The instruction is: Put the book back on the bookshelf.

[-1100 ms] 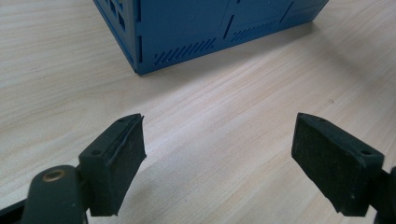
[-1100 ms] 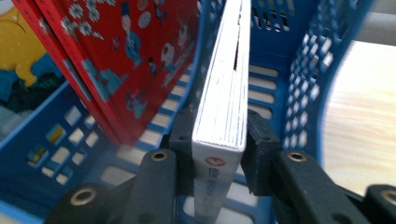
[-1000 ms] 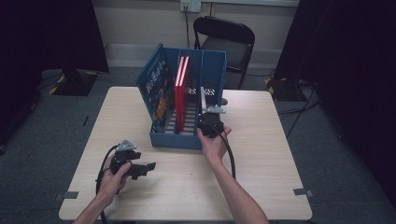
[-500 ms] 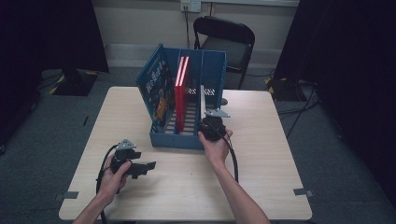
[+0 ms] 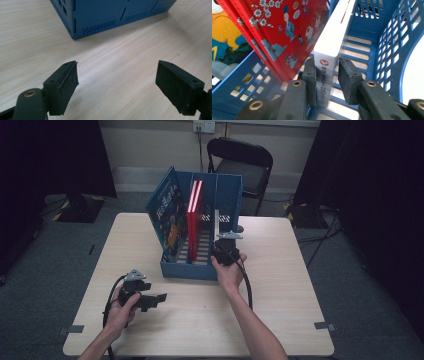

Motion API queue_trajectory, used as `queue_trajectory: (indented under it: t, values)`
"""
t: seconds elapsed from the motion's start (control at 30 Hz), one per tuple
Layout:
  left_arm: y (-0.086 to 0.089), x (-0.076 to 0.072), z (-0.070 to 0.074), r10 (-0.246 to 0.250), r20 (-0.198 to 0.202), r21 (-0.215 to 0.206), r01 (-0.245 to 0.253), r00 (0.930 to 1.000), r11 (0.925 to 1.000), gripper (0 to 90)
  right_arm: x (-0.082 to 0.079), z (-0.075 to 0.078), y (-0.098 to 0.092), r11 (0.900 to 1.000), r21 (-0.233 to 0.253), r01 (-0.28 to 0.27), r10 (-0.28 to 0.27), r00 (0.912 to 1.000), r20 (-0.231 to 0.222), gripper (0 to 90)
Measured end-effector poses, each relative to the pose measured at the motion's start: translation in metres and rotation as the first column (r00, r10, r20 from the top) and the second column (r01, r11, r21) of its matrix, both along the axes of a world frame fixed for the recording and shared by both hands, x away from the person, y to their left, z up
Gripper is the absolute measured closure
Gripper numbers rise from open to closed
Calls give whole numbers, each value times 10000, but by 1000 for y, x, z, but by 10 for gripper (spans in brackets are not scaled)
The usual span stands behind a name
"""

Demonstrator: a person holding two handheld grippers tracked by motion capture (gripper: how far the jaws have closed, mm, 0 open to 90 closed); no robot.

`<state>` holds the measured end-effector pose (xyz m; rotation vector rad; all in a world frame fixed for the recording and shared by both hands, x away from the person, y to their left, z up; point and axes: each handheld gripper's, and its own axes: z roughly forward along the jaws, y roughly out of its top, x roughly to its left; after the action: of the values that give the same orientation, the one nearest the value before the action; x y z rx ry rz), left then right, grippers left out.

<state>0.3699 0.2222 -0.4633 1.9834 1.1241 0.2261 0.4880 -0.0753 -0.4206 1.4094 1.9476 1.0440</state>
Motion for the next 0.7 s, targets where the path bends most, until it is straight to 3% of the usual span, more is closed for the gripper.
queue_trajectory:
  t: [0.23,0.7]
  values:
    - [1,1,0,53,-8,-11,-53,10000,10000,181,7,2,3,9996,-274,36,-38,10000,-58,695]
    - [2,0,0,54,12,-14,-54,10000,10000,182,12,1,-2,9994,-333,-105,106,9999,43,701]
